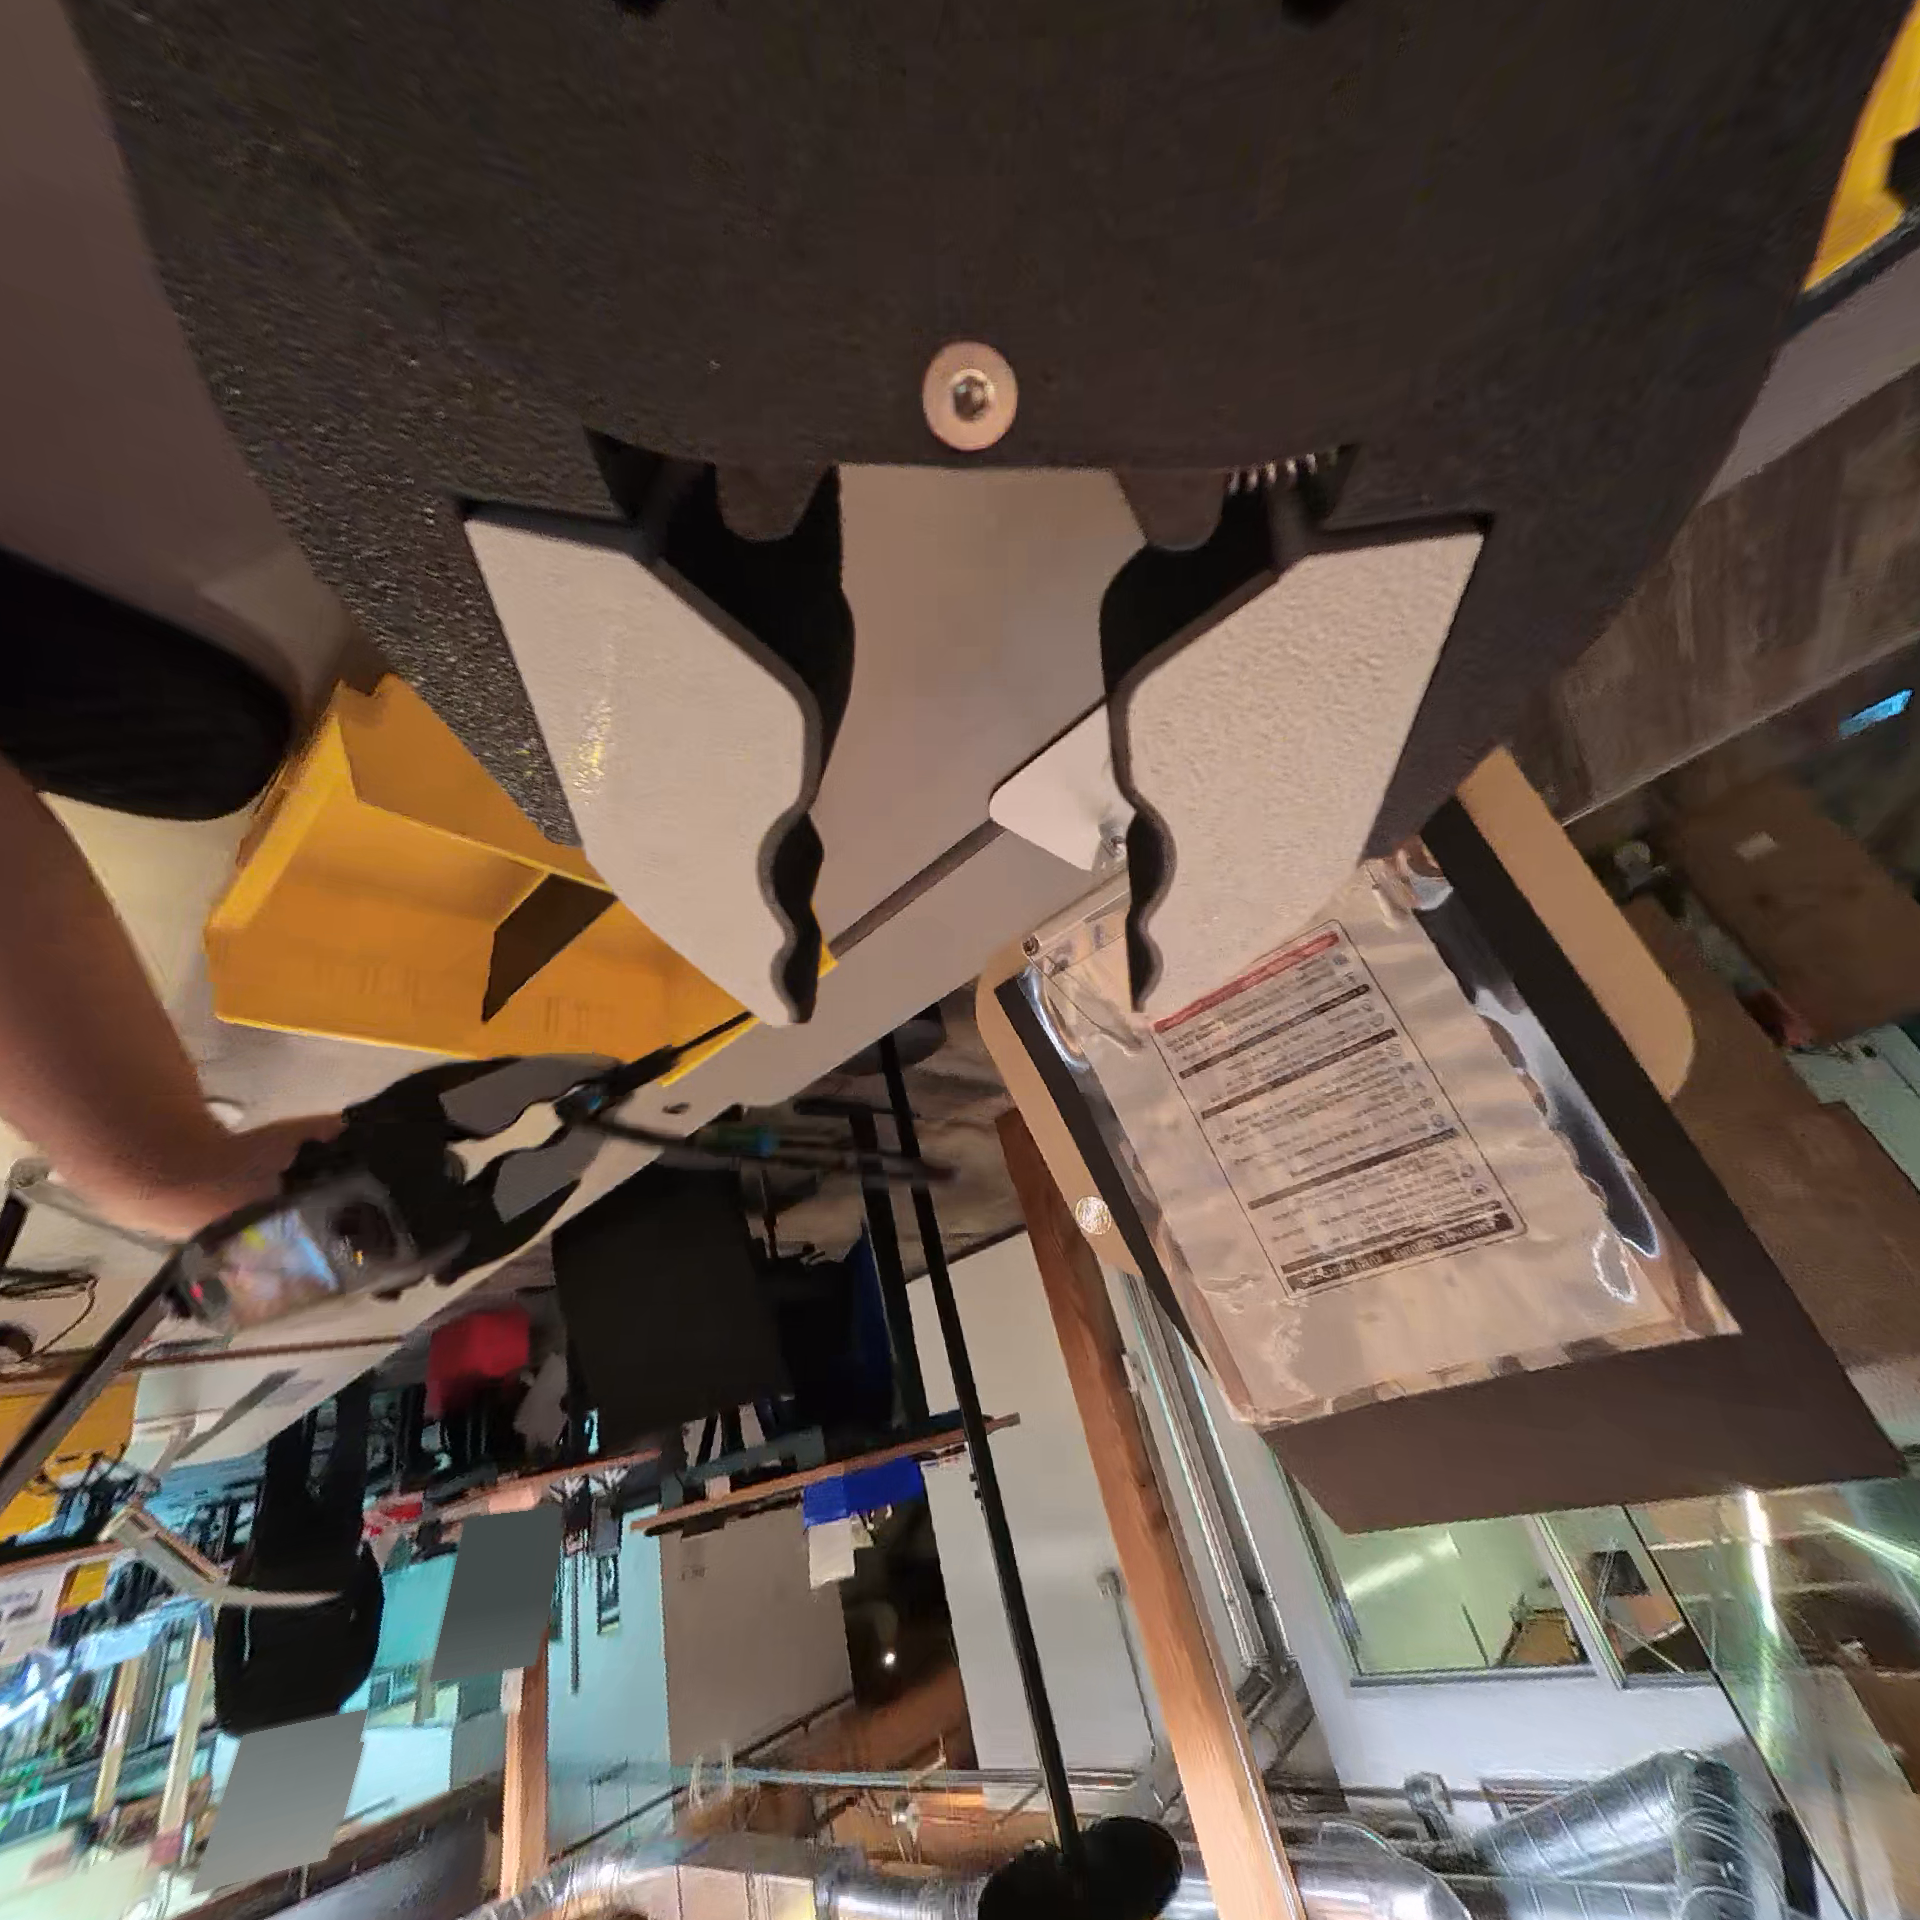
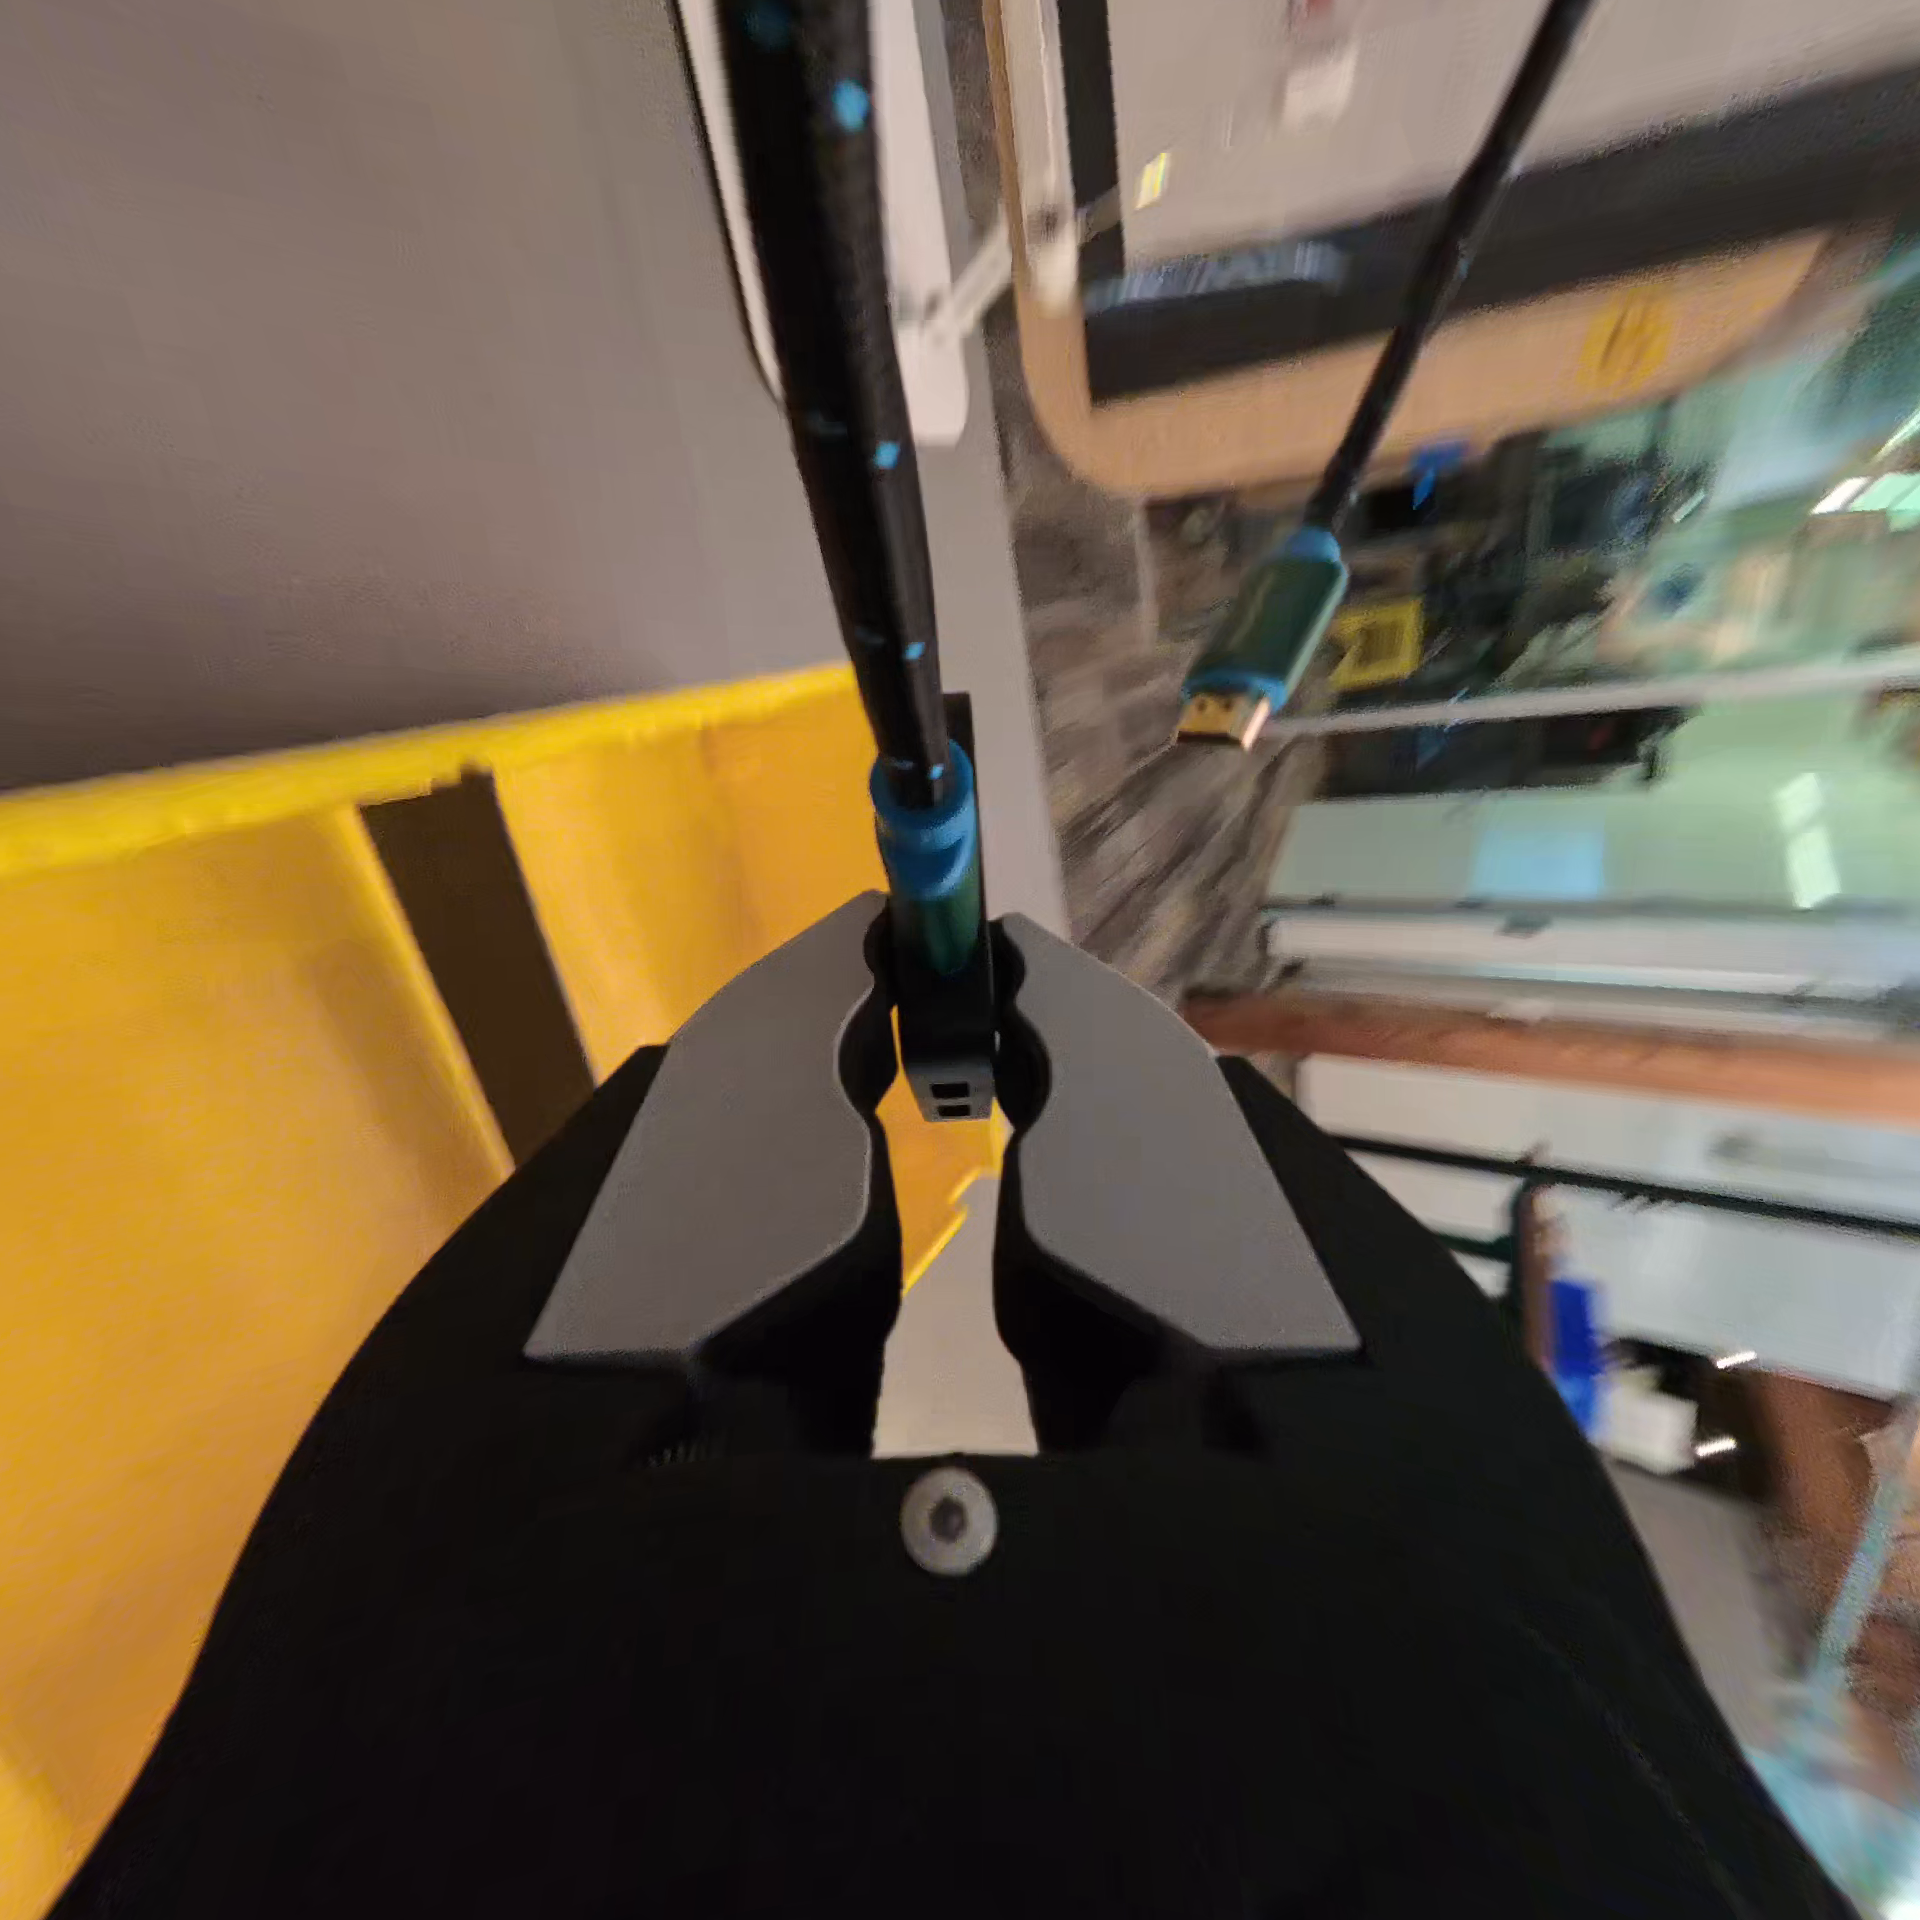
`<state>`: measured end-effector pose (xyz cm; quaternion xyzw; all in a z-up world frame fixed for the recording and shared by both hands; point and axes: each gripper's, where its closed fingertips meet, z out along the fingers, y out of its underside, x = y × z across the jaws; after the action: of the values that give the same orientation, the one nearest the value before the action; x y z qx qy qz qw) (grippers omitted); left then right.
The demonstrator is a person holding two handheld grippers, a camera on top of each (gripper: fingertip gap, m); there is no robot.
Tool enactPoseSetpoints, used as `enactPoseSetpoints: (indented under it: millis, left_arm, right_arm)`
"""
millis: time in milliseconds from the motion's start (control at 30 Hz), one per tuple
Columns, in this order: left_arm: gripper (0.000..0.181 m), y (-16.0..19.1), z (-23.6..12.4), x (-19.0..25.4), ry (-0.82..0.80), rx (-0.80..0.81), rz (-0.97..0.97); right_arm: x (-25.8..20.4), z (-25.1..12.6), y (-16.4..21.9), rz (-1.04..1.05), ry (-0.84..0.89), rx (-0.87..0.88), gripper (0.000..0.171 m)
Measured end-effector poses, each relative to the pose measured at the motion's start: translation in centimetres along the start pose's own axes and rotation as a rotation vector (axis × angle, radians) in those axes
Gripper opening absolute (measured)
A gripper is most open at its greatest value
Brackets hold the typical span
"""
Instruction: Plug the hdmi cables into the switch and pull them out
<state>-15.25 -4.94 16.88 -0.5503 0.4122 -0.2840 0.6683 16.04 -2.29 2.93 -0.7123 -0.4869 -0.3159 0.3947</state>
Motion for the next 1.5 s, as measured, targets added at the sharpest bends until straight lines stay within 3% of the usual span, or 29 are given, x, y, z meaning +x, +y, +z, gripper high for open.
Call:
enactPoseSetpoints:
  millis: [133,367,567,733,900,1067,1300,1500]
  left_arm:
    - [0.054,0.8,-0.3,0.3,0.0,-0.073,0.055]
    - [0.047,2.2,0.8,1.7,0.054,-0.145,0.086]
    - [0.047,3.7,1.6,2.7,0.09,-0.215,0.132]
    - [0.047,5.0,1.9,3.4,0.114,-0.281,0.173]
    - [0.046,6.1,1.8,2.8,0.105,-0.343,0.189]
    - [0.048,5.7,1.5,-0.3,-0.024,-0.308,0.171]
    - [0.051,5.7,-0.3,-9.0,-0.508,-0.267,0.105]
    - [0.06,7.0,-2.9,-13.3,-0.741,-0.328,0.108]
  right_arm:
    - [-1.6,-0.7,6.5,0.237,-0.183,-0.111,0.015]
    - [-6.6,1.5,12.8,0.296,-0.423,-0.273,0.016]
    - [-6.8,3.4,13.9,0.181,-0.393,-0.383,0.018]
    - [-6.7,4.6,14.5,0.328,-0.365,-0.374,0.025]
    - [-5.6,1.2,14.3,0.364,-0.339,-0.378,0.037]
    - [-2.0,-4.5,10.7,0.336,-0.165,-0.307,0.037]
    - [7.3,-11.1,-2.2,0.351,0.332,0.26,0.045]
    - [10.0,-16.3,-8.4,0.448,0.614,0.515,0.038]
